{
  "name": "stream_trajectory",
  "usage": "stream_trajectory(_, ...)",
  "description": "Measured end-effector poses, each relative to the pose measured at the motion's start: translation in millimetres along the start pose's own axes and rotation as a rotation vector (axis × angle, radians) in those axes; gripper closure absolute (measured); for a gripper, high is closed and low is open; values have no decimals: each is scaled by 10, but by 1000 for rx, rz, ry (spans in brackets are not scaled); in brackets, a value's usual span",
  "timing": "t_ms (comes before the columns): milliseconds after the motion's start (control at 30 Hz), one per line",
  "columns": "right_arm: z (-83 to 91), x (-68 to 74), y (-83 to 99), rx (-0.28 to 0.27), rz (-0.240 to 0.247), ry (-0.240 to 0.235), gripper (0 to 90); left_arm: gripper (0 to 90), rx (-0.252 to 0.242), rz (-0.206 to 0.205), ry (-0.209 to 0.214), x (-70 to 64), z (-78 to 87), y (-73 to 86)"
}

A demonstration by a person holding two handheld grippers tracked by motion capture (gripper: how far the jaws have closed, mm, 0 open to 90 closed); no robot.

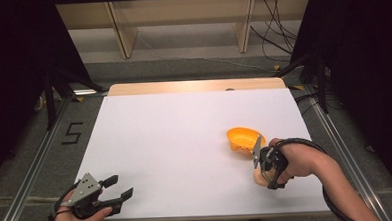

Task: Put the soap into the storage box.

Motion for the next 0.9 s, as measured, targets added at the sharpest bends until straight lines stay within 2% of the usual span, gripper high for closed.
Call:
stream_trajectory(33, -4, -25, 0, -12, 30, 11, 339, 304, 0, 6, -4, -4, 1, 2)
stream_trajectory(67, 9, -18, 12, -1, -3, 10, 339, 304, 0, 5, -4, -4, 1, 2)
stream_trajectory(133, 10, -24, 11, -4, 1, 3, 339, 304, -6, 7, 0, -8, -2, -1)
stream_trajectory(167, 6, -55, -3, -30, 43, 3, 339, 304, -7, 24, -4, -12, -6, 3)
stream_trajectory(233, 9, -52, 0, -28, 32, 2, 339, 304, -1, 17, -6, -5, -2, 5)
stream_trajectory(267, 5, -72, 2, -36, 54, 14, 339, 304, -1, 1, -1, 0, 1, 0)
stream_trajectory(367, 22, -70, 5, -31, 33, 7, 339, 304, -6, 24, -10, -16, 2, 2)
stream_trajectory(533, 37, -94, 3, -40, 47, 22, 339, 304, -3, 18, -10, -12, 3, 3)
stream_trajectory(633, 54, -84, 11, -38, 13, 24, 339, 304, -7, 24, -10, -17, 1, 1)
stream_trajectory(667, 52, -117, 12, -47, 46, 23, 339, 304, -6, 24, -10, -16, 1, 1)
stream_trajectory(700, 64, -102, 16, -36, 13, 24, 339, 304, -7, 23, -10, -15, 1, 1)
stream_trajectory(767, 75, -103, 20, -28, 2, 26, 339, 304, -7, 23, -11, -15, 2, 1)
stream_trajectory(800, 71, -122, 23, -45, 13, 25, 339, 304, -2, 19, -14, -11, 4, 1)
stream_trajectory(900, 78, -133, 25, -51, 15, 20, 339, 304, -3, 17, -13, -8, 6, 1)
Point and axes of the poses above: each handheld gripper's, and its own axes: z roughly backward along the jaws, y roughly out of its underside, x roughly to its left, the point moved 4 cm from there along -z, roughly forward along the jaws, and after that the axes turned 3 degrees about z, right-handed, at the moved point
